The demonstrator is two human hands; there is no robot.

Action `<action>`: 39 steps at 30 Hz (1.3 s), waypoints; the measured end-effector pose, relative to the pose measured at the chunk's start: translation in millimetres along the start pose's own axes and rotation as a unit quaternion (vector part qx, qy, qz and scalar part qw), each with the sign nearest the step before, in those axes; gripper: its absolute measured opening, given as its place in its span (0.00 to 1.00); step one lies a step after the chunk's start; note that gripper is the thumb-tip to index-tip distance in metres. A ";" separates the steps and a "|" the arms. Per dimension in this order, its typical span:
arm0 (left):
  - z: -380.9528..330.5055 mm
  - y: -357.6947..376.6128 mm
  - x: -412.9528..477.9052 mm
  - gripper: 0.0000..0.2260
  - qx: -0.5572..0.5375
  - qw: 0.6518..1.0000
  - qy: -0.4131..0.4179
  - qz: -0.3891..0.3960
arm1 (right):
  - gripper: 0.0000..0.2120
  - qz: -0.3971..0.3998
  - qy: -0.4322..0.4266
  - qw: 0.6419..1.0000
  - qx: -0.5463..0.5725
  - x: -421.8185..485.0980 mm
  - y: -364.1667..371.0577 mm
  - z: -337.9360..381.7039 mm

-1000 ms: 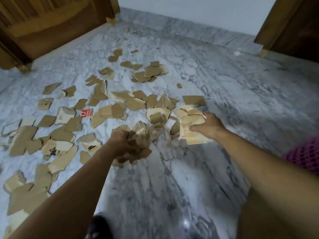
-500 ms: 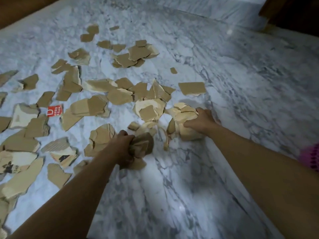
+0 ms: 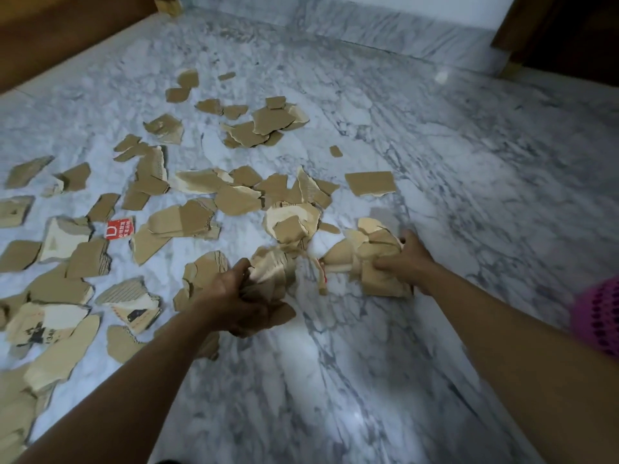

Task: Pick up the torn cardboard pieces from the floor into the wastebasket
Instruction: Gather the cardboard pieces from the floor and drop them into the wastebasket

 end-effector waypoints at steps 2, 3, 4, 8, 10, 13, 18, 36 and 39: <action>0.8 -4.4 -7.0 0.31 -0.047 0.998 -0.024 -0.026 | 0.37 0.028 -0.006 0.999 0.040 -6.1 -3.9 -3.8; 3.2 -3.8 -8.8 0.31 -0.071 0.996 -0.042 -0.034 | 0.32 0.036 -0.008 0.998 0.057 -9.9 -6.3 -5.1; 6.9 -1.9 -9.4 0.30 -0.099 0.993 -0.058 -0.033 | 0.28 0.043 -0.006 0.997 0.071 -13.1 -9.5 -6.9; 1.9 -1.9 -13.6 0.18 -0.172 0.979 -0.097 -0.043 | 0.18 0.043 0.002 0.989 0.141 -21.2 -28.0 -13.9; -14.5 -2.5 -13.6 0.16 -0.214 0.969 -0.092 -0.076 | 0.15 0.074 0.009 0.976 0.203 -28.9 -34.8 -12.2; -49.6 2.9 -7.0 0.09 -0.316 0.941 -0.078 -0.088 | 0.11 0.155 -0.012 0.946 0.284 -49.8 -41.4 2.6; -119.2 10.2 18.9 0.06 -0.438 0.894 -0.033 -0.083 | 0.11 0.179 -0.041 0.932 0.312 -80.9 -33.6 22.4; -427.2 -29.1 22.8 0.15 -0.433 0.887 0.162 0.012 | 0.34 -0.034 -0.117 0.892 0.436 -189.8 -263.3 -10.2; -491.9 -14.2 19.9 0.13 -0.408 0.884 0.220 0.053 | 0.33 -0.077 -0.115 0.877 0.460 -208.7 -320.8 -41.4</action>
Point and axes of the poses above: each hand's wrist, its own x-axis towards the middle knuckle, its own y-axis out of the palm, z = x × y, the point moved 4 cm from there along x, towards the middle knuckle, and after that the axes turned 9 degrees about y, right-handed, at the moved point
